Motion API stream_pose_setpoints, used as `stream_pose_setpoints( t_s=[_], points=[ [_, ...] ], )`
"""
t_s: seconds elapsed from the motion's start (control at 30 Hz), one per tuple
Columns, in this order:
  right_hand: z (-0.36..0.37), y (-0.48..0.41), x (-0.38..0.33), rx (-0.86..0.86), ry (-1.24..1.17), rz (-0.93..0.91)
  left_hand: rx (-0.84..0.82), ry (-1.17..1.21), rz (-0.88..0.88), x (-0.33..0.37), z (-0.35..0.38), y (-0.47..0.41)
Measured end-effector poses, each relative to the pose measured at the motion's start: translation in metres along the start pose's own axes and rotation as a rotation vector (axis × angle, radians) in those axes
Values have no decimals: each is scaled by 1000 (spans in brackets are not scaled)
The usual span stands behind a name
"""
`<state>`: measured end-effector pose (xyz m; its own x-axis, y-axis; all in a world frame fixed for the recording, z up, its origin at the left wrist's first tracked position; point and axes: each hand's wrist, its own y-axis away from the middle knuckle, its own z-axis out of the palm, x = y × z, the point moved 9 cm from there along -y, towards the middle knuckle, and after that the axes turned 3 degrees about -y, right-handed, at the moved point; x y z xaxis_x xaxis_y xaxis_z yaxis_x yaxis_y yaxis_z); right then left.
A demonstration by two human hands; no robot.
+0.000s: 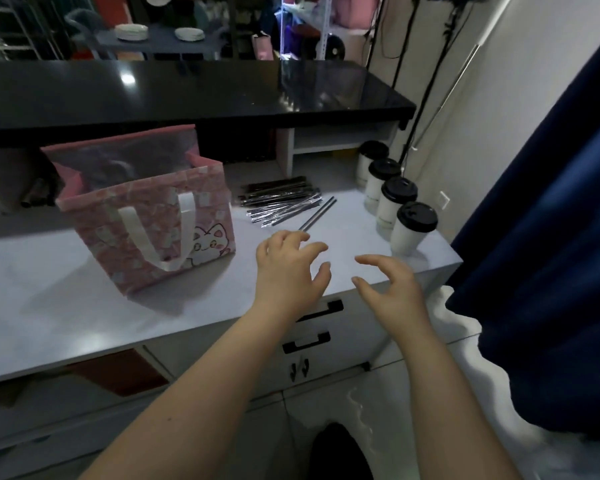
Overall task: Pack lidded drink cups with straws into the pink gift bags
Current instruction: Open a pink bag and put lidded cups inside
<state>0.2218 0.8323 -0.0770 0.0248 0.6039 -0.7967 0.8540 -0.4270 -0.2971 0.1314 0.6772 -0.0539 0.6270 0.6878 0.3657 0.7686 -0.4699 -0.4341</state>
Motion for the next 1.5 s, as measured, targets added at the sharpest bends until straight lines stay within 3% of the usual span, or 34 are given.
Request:
stream_pose_setpoints(
  t_s=[0.4,0.67,0.97,1.2,1.5],
  points=[
    [-111,-137,68,9,229,-20,53,-62,59,98,81,-153],
    [-90,-181,150,-247,430,142,-144,-204,-23,88,163,-166],
    [-56,-199,165,-327,408,177,-94,-224,-96,72,156,-175],
    [-52,-200,121,-391,242,-62,-18,-215,-143,60,136,-180],
    [3,-219,16,-470,256,-407,203,-321,-265,-1,23,-177]
  ],
)
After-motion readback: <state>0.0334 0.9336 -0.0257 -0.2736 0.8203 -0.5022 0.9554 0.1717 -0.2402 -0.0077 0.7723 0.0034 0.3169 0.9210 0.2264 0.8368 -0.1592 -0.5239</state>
